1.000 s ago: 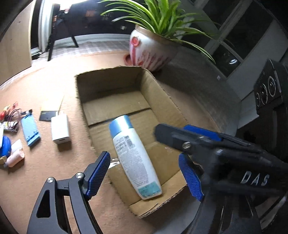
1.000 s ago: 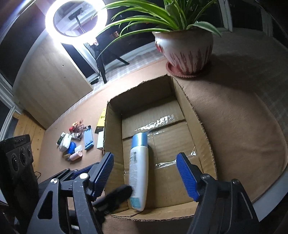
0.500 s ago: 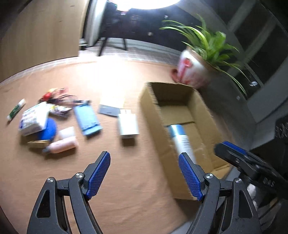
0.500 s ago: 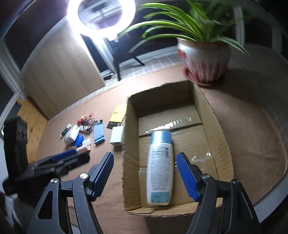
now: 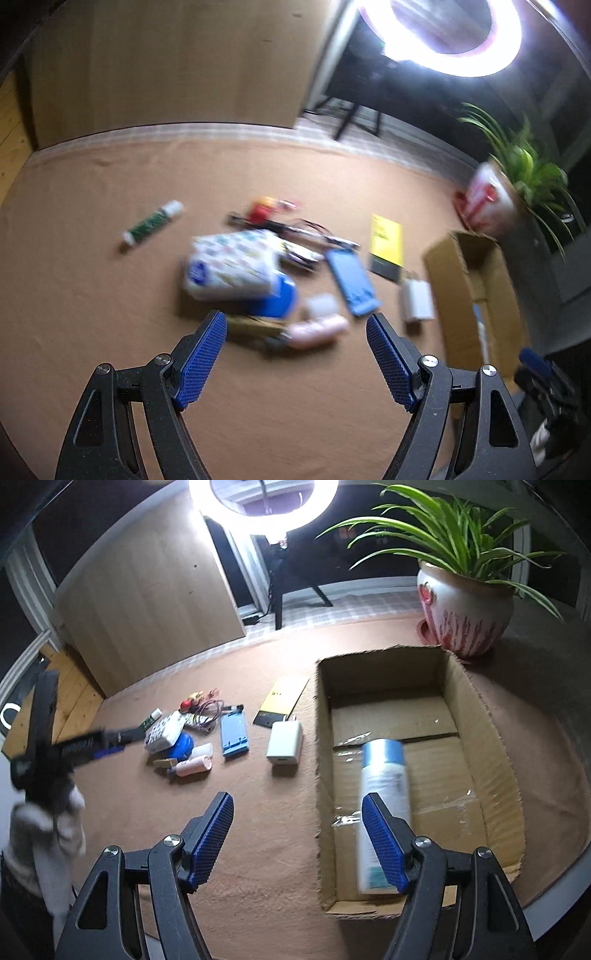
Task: Organize objects
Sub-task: 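Move the left gripper to the Vinda tissue pack and grasp it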
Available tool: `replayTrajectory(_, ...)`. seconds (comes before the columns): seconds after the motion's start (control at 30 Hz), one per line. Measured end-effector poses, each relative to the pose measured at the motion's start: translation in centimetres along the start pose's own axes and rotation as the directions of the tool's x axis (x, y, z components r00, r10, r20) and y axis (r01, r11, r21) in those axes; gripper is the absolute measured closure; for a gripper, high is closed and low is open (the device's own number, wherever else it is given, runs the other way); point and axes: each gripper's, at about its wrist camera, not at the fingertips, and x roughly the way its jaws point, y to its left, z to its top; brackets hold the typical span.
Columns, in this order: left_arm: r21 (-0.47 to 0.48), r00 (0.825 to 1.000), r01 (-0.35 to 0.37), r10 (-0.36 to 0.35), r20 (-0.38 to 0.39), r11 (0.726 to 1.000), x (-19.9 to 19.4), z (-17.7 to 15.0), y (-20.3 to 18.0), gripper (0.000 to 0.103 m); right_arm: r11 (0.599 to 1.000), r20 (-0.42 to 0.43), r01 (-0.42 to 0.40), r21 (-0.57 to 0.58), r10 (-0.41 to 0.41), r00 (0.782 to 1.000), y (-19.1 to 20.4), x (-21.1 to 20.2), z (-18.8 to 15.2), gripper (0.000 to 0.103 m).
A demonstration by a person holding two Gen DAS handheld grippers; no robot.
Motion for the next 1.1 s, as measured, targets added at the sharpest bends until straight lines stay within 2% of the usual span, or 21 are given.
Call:
replayTrajectory(0.1,-0.017,1.0,-0.025,0.025,-0.008,1.0,0.8,1.9,2.2,0.022,1.0,-0.003,0.01,-0.009,-0.01,1.0,0.8,0.2,-0.5,0.035)
replayTrajectory(0.23,-0.008,0.999,-0.042,0.042,-0.025,0.999,2.3,3.8,3.3,0.022,1.0,-0.01,0.031,-0.001,-0.031,0.999,1.4,0.2,-1.2,0.035)
replayTrajectory(0.5,0.061,0.994,-0.061,0.066,-0.082,0.996,6.0,5.8,2.3,0.022,0.998,-0.025,0.045,0.046,-0.044,0.999,1.1,0.3,-2.0,0.034)
replayTrajectory(0.6,0.08,0.989,-0.102,0.109,-0.097,0.992,7.5,6.3,2.4,0.022,0.998,-0.03,0.042,0.047,-0.041,0.999,1.3,0.5,-2.1,0.035)
replayTrajectory(0.8,0.107,0.977,-0.165,0.177,-0.116,0.98,8.5,5.5,4.0,0.025,0.999,-0.042,0.013,0.035,-0.012,0.999,2.2,1.1,-2.2,0.035)
replayTrajectory(1.1,0.038,0.982,-0.152,0.155,-0.112,0.988,6.5,2.0,7.8,0.026,0.999,-0.069,-0.048,-0.025,0.046,0.997,4.9,2.4,-1.7,0.035)
